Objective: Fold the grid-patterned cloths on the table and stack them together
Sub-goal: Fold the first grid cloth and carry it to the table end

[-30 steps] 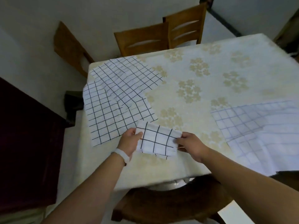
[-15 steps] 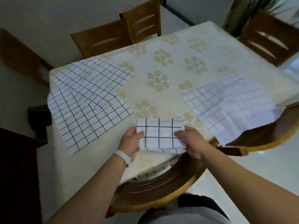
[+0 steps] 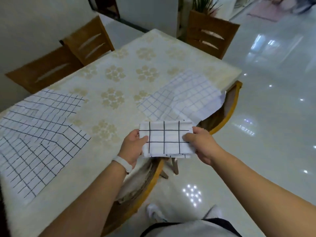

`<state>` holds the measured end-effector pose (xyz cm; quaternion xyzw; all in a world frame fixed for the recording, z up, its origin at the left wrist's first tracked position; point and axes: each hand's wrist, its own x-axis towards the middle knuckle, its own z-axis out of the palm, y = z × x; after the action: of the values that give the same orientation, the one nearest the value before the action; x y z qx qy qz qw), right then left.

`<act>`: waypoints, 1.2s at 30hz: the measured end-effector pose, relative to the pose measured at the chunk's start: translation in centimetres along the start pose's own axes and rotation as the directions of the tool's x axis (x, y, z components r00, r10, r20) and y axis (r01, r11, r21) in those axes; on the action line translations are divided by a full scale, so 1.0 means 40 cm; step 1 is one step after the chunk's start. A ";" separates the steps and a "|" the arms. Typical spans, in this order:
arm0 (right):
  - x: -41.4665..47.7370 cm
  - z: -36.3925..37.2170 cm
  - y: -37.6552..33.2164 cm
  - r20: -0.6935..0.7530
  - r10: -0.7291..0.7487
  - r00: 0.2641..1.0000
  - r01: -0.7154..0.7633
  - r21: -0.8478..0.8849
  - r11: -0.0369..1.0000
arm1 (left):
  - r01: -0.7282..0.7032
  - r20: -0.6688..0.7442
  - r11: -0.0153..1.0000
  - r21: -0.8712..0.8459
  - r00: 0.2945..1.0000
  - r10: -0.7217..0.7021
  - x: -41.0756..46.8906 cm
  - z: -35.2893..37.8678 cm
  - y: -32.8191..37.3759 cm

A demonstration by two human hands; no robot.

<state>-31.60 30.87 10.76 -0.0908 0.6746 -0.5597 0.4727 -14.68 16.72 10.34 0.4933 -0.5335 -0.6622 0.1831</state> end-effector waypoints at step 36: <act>0.078 -1.144 -0.159 -0.568 0.061 0.821 0.142 0.307 0.941 | -0.099 0.524 0.958 0.269 0.849 -0.059 0.164 1.327 0.186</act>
<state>-69.70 57.22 11.08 0.1478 0.6769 -0.6779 0.2459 -64.77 36.90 10.98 0.3083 -0.6581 -0.6859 -0.0364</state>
